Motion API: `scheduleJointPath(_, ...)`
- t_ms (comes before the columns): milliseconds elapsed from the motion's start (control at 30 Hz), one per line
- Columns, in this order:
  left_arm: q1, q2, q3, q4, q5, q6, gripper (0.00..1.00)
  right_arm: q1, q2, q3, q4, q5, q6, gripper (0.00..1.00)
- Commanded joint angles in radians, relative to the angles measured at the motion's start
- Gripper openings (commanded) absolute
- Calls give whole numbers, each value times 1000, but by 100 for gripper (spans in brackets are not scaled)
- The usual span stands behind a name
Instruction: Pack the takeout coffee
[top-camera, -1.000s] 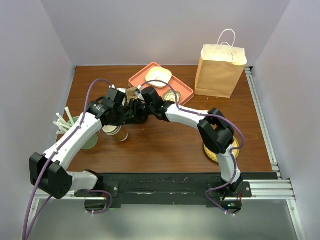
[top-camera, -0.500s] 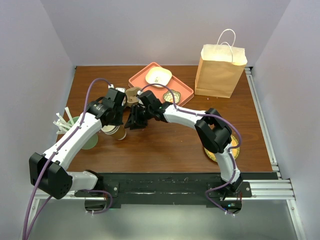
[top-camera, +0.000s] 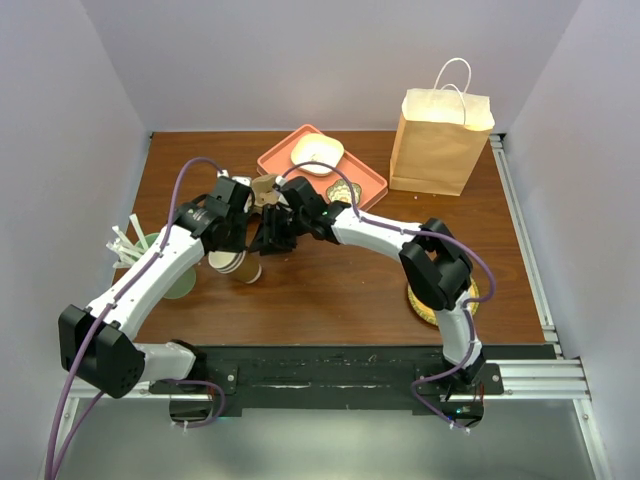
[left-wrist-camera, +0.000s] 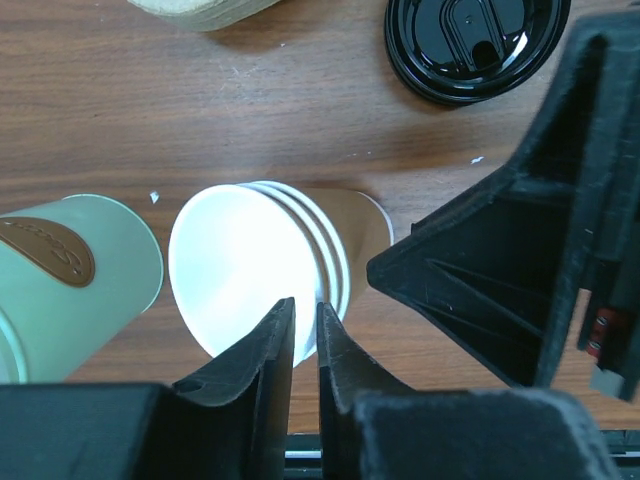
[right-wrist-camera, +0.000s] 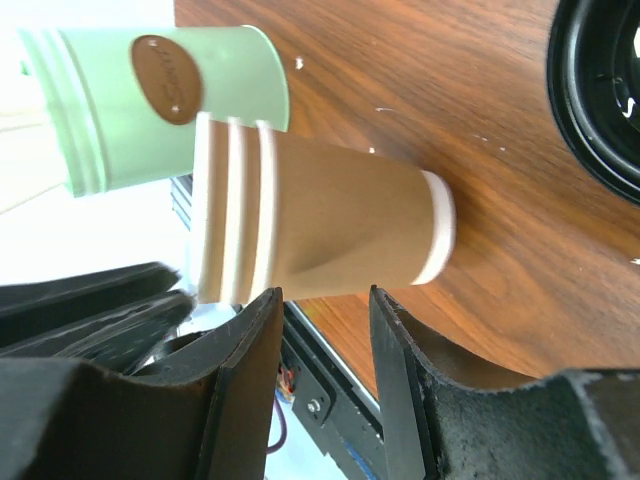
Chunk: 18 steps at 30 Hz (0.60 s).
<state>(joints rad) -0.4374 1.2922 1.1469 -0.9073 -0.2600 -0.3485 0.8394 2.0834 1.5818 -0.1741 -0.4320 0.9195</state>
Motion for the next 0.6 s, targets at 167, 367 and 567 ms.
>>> scheduleJointPath(167, -1, -14, 2, 18, 25, 22, 24, 4, -82, 7, -27, 41, -28, 45)
scheduleJointPath(367, -1, -22, -15, 53, 129, 69, 25, 6, -68, 14, -30, 44, -24, 45)
scheduleJointPath(567, -1, -60, -52, 90, 254, 105, 29, 4, -65, 10, -27, 44, -21, 45)
